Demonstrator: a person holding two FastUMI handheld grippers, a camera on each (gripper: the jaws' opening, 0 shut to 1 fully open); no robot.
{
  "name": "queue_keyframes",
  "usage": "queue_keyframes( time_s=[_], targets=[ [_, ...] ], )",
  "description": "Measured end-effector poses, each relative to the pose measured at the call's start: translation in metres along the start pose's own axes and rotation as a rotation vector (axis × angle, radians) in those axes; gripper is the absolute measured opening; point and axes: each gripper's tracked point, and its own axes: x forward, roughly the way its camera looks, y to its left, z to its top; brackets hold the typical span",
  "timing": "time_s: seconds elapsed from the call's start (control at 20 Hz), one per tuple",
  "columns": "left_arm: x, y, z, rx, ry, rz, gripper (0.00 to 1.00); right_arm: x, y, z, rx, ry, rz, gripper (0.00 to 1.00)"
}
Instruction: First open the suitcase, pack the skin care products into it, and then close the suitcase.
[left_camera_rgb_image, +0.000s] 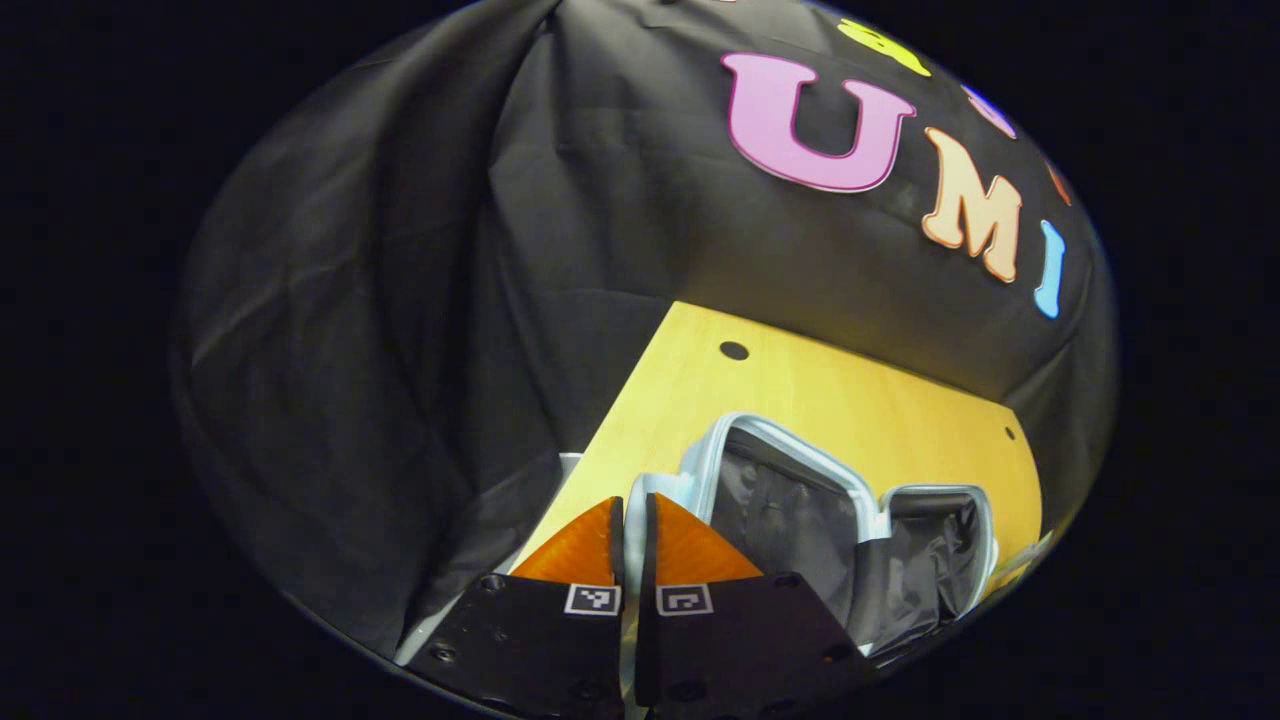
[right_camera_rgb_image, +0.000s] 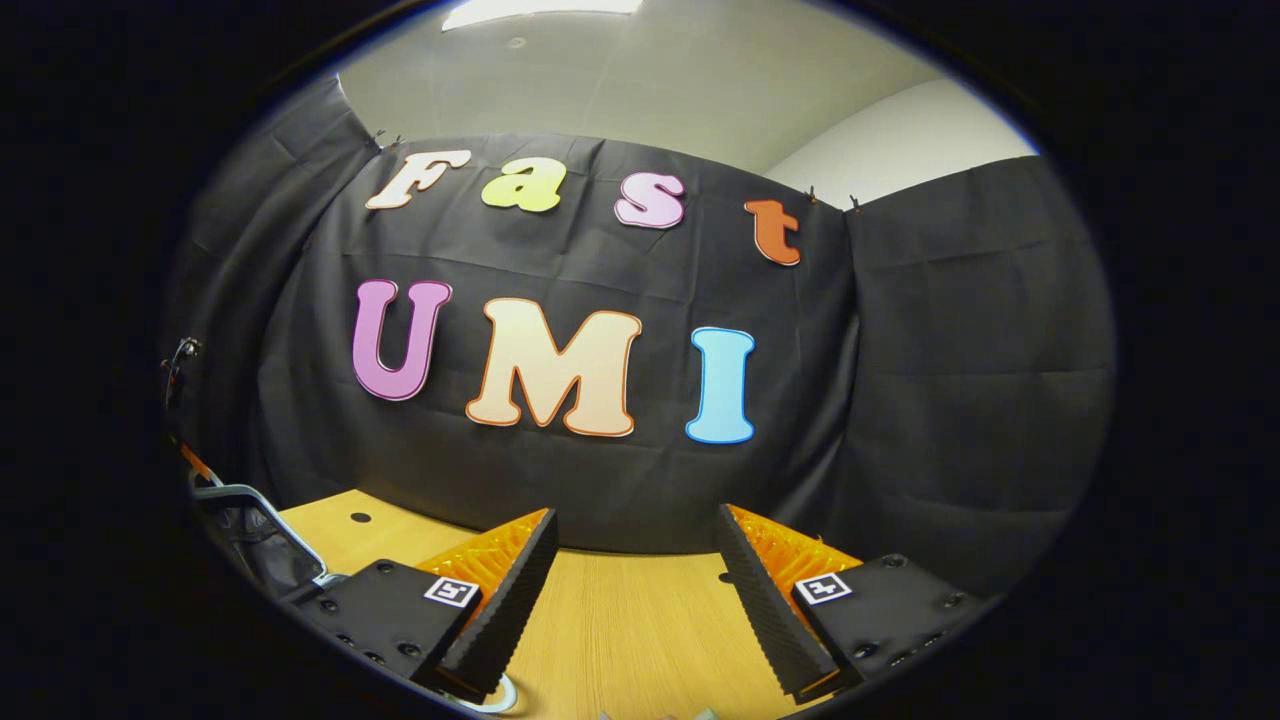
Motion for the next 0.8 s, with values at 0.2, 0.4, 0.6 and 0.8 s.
queue_keyframes(
  time_s=[0.2, 0.4, 0.6, 0.8],
  targets=[
    [0.004, 0.018, -0.003, 0.030, -0.049, 0.132, 0.10, 0.003, -0.004, 0.007, -0.007, -0.026, -0.012, 0.98],
    [-0.036, -0.013, 0.060, -0.002, -0.335, 0.131, 0.65, 0.005, -0.010, 0.012, 0.011, -0.043, 0.004, 0.98],
    [-0.093, -0.066, 0.107, -0.073, -0.559, 0.094, 0.94, 0.003, -0.018, 0.016, 0.048, -0.057, 0.054, 0.98],
    [-0.160, -0.118, 0.125, -0.129, -0.688, 0.071, 0.94, 0.003, -0.043, 0.018, 0.109, -0.055, 0.073, 0.98]
  ],
)
